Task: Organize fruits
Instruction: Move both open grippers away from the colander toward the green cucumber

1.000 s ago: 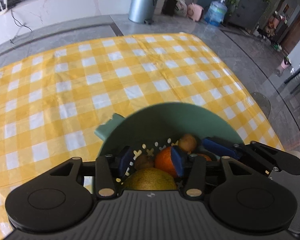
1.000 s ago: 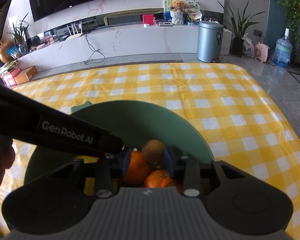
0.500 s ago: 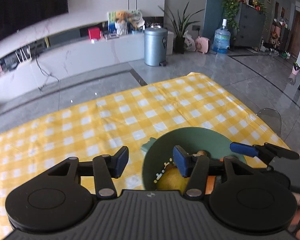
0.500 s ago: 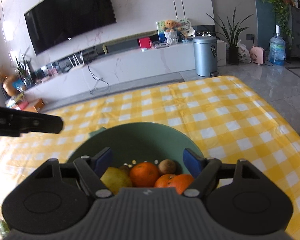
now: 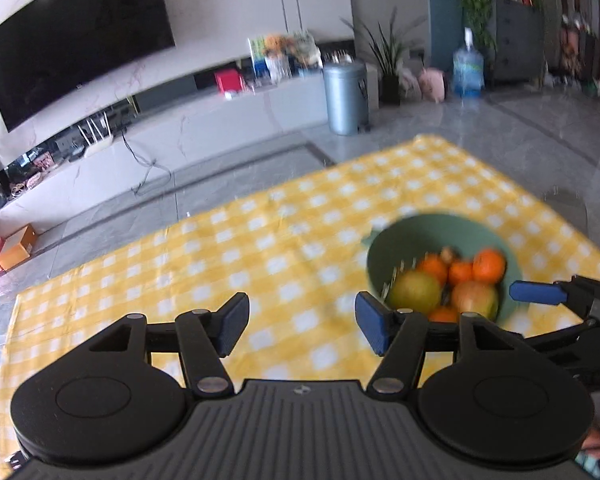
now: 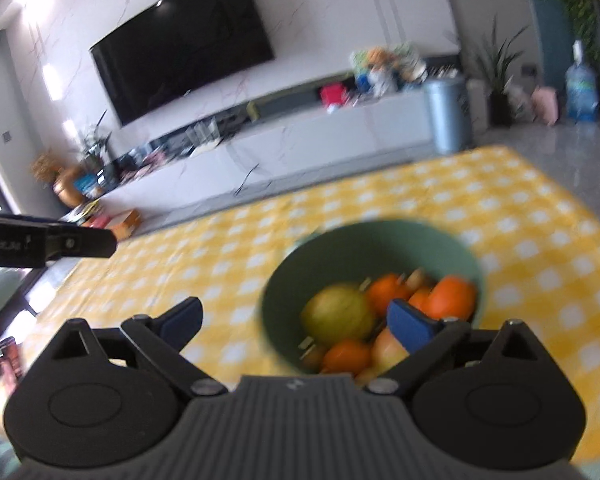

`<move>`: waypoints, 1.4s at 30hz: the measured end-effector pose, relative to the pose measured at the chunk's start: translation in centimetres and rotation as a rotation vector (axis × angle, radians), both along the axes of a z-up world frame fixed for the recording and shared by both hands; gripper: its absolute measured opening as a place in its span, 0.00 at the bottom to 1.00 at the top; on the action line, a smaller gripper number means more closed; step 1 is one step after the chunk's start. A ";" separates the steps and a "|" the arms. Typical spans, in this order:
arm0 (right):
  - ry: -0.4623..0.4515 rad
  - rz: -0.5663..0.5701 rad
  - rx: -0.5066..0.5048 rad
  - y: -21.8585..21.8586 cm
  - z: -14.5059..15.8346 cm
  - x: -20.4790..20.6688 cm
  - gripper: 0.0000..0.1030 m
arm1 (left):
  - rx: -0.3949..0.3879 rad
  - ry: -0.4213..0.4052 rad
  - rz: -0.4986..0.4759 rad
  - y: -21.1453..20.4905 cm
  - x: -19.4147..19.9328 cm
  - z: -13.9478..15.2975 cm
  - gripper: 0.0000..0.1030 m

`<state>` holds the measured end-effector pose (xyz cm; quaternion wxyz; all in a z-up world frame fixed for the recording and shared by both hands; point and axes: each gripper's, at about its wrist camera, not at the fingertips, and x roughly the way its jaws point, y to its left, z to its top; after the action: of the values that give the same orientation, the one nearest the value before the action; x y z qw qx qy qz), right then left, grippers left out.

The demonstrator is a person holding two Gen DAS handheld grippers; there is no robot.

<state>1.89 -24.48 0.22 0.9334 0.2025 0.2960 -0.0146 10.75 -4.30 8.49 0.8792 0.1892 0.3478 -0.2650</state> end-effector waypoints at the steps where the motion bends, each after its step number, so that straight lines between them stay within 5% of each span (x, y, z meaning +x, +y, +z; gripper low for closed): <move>1: 0.021 0.024 0.030 0.5 -0.1 -0.2 0.93 | 0.024 0.023 -0.010 0.5 0.0 -0.1 0.70; 9: 0.203 0.145 0.227 4.5 -2.4 -0.4 0.87 | 0.167 0.256 -0.074 5.9 0.9 -3.4 0.70; 17: 0.403 0.128 0.419 6.2 -6.8 0.0 0.87 | 0.324 0.365 -0.160 9.4 1.0 -8.8 0.70; 28: 0.480 0.136 0.458 8.3 -8.9 0.9 0.81 | 0.468 0.404 -0.223 11.4 1.3 -14.1 0.70; 42: 0.510 0.190 0.480 9.7 -9.7 1.9 0.66 | 0.475 0.362 -0.346 10.8 0.5 -16.3 0.70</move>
<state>3.84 -14.81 -9.51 0.7525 0.3771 0.5320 0.0922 11.27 6.49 -7.84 0.6766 0.3947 0.5129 -0.3513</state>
